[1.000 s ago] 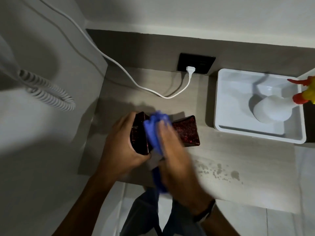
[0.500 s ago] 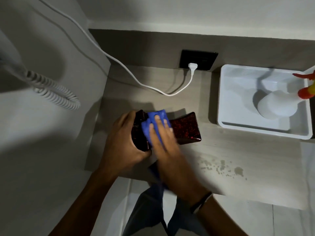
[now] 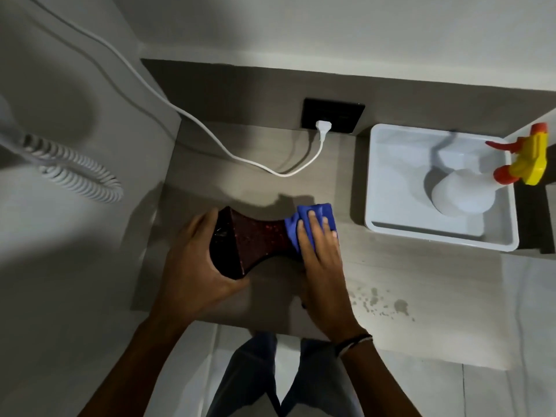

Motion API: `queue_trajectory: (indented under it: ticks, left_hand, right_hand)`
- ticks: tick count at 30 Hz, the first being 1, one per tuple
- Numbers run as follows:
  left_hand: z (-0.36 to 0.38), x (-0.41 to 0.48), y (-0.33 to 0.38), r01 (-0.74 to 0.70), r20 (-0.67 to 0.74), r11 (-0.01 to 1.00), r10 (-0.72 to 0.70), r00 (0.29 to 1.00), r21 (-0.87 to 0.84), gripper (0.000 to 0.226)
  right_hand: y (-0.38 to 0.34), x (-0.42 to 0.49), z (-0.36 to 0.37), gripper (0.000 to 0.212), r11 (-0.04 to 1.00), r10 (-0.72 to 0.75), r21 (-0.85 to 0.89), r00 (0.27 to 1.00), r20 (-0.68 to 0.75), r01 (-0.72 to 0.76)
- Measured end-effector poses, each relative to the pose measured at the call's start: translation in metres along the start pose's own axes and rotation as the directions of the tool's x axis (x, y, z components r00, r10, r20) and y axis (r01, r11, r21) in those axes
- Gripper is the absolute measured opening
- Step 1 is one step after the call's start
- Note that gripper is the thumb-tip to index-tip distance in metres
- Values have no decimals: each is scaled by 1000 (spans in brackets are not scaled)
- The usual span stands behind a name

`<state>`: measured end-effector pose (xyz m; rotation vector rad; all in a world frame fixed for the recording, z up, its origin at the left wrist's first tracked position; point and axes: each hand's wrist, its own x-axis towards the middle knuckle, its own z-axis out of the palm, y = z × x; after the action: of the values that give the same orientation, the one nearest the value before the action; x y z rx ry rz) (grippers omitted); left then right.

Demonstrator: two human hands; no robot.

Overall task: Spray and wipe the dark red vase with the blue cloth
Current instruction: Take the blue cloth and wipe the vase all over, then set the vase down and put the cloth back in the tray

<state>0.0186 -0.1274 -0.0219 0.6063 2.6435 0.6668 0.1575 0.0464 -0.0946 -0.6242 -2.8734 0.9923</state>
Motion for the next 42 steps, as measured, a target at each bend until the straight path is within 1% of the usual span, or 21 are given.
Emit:
queue_trajectory:
  ticks: [1,2,5,6,7,8,9,10,11,13,15,17,19,21,23,27,31,35,37,39,42]
  left_hand:
    - [1,1,4,-21,4,1000,21,1000,-8,120]
    - [0,3,7,-42,7,999,42,999,-21,118]
    - [-4,7,14,-98,1,994,98,995,-58,104]
    - [-6,8,14,-107,-2,993,107,994,-52,103]
    - [-7,9,13,-99,3,995,99,995,-31,106]
    - [-8,9,11,-78,13,997,78,997,-4,110]
    - [-9,9,10,-60,17,998,59,998,16,114]
    - [-9,9,12,-55,15,998,54,998,24,116]
    - [-9,9,15,-65,16,998,65,998,20,116]
    - [-7,11,25,-111,8,994,111,994,14,112]
    - [-7,17,36,-163,-16,986,164,986,41,107]
    - [-8,25,47,-235,-31,969,238,971,77,107]
    - [-8,35,58,-305,-40,947,310,950,97,103]
    - [-7,44,71,-354,-34,926,361,932,133,95]
    - [-4,50,81,-365,-1,915,371,929,172,94]
    - [6,53,85,-370,85,903,360,929,218,109]
    - [18,53,89,-373,100,887,359,928,274,117]
    - [22,52,91,-358,51,876,362,931,324,131]
    - [22,52,92,-351,55,871,354,934,343,139]
    - [23,52,93,-357,49,869,363,931,342,143]
    - [25,50,93,-383,15,863,401,916,329,138]
  right_hand:
    - [-6,1,-2,104,999,23,31,1000,-14,-23]
    - [-20,2,1,101,998,-12,56,999,-37,14]
    - [-62,-3,23,95,944,-243,203,965,-102,259]
    - [-62,-2,25,93,925,-285,230,953,-104,302]
    - [-53,0,23,93,925,-303,209,947,-104,318]
    - [-38,2,19,96,944,-280,150,955,-99,292]
    - [-19,2,12,100,970,-214,93,972,-92,223]
    - [-1,3,3,103,987,-141,68,986,-88,148]
    - [16,2,-5,101,992,-89,83,993,-80,95]
    - [36,2,-22,84,978,0,208,998,-55,11]
    - [43,1,-40,72,926,130,366,989,-68,-96]
    - [43,-3,-61,72,874,215,466,968,-126,-134]
    - [45,-4,-82,74,875,227,469,958,-178,-120]
    - [51,3,-102,76,908,231,401,945,-232,-124]
    - [60,17,-120,82,931,256,327,928,-269,-162]
    - [83,60,-141,96,968,226,169,943,-245,-188]
    - [113,111,-134,98,973,169,-134,974,-152,-189]
    - [137,140,-99,100,924,186,-351,980,74,-149]
    - [145,141,-80,103,891,231,-429,962,144,-150]
    - [153,140,-71,102,870,255,-466,956,145,-161]
    - [160,141,-75,105,874,219,-470,962,163,-120]
